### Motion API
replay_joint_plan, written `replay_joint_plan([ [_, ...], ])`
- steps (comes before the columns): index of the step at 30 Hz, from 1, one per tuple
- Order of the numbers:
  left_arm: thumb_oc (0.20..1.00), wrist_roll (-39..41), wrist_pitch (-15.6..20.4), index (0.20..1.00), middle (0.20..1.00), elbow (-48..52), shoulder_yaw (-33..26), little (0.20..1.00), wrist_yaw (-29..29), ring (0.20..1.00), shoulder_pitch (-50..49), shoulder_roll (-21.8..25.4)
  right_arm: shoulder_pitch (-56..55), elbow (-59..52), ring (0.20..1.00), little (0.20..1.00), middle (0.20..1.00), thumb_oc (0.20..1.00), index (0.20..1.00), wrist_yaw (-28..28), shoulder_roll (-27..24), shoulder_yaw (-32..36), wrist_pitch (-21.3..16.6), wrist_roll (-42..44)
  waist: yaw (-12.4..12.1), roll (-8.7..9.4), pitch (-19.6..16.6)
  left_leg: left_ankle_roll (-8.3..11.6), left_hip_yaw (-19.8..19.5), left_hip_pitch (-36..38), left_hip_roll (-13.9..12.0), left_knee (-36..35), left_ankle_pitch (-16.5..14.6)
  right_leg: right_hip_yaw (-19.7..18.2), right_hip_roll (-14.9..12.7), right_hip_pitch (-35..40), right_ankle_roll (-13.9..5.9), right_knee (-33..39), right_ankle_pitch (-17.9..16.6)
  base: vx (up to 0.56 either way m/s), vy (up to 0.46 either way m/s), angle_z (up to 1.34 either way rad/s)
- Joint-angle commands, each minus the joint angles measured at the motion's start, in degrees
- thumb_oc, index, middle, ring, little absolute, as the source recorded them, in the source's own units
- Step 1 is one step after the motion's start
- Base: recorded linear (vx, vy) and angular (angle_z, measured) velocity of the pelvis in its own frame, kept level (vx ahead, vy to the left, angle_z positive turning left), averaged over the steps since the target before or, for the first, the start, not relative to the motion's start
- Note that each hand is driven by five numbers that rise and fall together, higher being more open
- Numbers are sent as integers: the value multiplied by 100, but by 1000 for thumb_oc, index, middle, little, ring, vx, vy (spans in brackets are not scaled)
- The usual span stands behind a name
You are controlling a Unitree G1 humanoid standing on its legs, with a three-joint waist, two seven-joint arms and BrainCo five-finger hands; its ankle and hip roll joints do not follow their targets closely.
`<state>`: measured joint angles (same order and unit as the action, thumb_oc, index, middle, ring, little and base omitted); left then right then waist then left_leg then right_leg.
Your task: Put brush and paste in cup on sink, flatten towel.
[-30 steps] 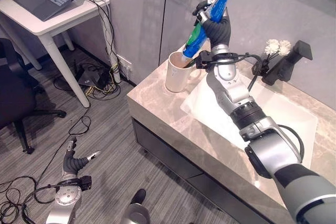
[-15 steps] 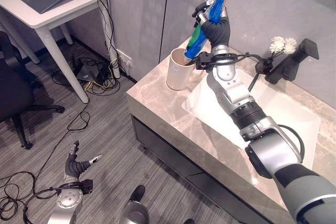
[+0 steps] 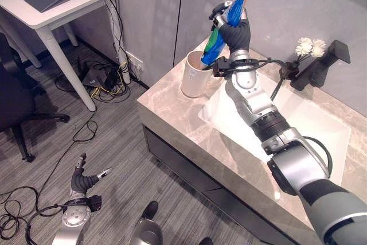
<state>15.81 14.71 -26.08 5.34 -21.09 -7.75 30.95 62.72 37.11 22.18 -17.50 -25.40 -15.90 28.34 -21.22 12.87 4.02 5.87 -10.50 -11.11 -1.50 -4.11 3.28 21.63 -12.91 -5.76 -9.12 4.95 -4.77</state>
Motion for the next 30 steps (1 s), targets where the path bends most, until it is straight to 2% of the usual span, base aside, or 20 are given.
replay_joint_plan([
  [1, 1000, -9, 220, 1000, 1000, 28, 10, 1000, -91, 1000, 222, 67, 706, -54, 1000, 1000, 1000, 1000, 1000, -24, -242, -154, -215, -202, -95, 208, 143, -421, 66, -3, 219, -86, 58, -404, -471, 524, -348, 5, -922, -19, -7, -3],
  [22, 1000, -124, 148, 1000, 1000, 18, 19, 1000, -62, 1000, 153, 108, 689, -293, 1000, 1000, 1000, 1000, 1000, 176, -222, -198, -79, -726, -49, 239, 100, -413, 228, 123, 116, -89, 30, -622, -356, 453, -309, 5, -831, -7, -3, -3],
  [25, 1000, -173, 139, 1000, 1000, 160, -19, 1000, -60, 1000, 110, 137, 716, -639, 1000, 1000, 1000, 1000, 1000, 294, -405, -158, -51, -995, -24, 194, 56, -402, 284, 196, 86, -89, 16, -644, -338, 489, -307, 5, -803, -11, -10, -9],
  [26, 1000, -207, 124, 1000, 1000, 366, -134, 1000, -51, 1000, 31, 181, 729, -993, 1000, 1000, 1000, 1000, 1000, 415, -715, -39, -39, -1318, 20, 127, -6, -383, 323, 240, 69, -89, 10, -658, -328, 515, -303, 5, -755, -2, -1, -4],
  [28, 1000, -212, 123, 1000, 1000, 470, -199, 1000, -41, 1000, -24, 192, 684, -1190, 1000, 1000, 1000, 1000, 1000, 434, -848, 20, -7, -1465, 47, 84, -40, -375, 347, 277, 46, -89, 3, -666, -323, 537, -296, 5, -722, 0, 0, 0],
  [29, 1000, -211, 149, 1000, 1000, 726, -420, 1000, -44, 1000, -138, 245, 603, -1577, 1000, 1000, 1000, 1000, 1000, 554, -1330, 164, 19, -1856, 122, -17, -93, -353, 406, 362, 6, -89, -30, -684, -300, 585, -293, 5, -653, 11, 2, -4],
  [30, 1000, -211, 149, 1000, 1000, 726, -420, 1000, -44, 1000, -138, 245, 603, -1577, 1000, 1000, 1000, 1000, 1000, 554, -1330, 164, 19, -1856, 122, -17, -93, -353, 406, 362, 6, -89, -30, -684, -300, 585, -293, 5, -653, -9, -2, -12],
])
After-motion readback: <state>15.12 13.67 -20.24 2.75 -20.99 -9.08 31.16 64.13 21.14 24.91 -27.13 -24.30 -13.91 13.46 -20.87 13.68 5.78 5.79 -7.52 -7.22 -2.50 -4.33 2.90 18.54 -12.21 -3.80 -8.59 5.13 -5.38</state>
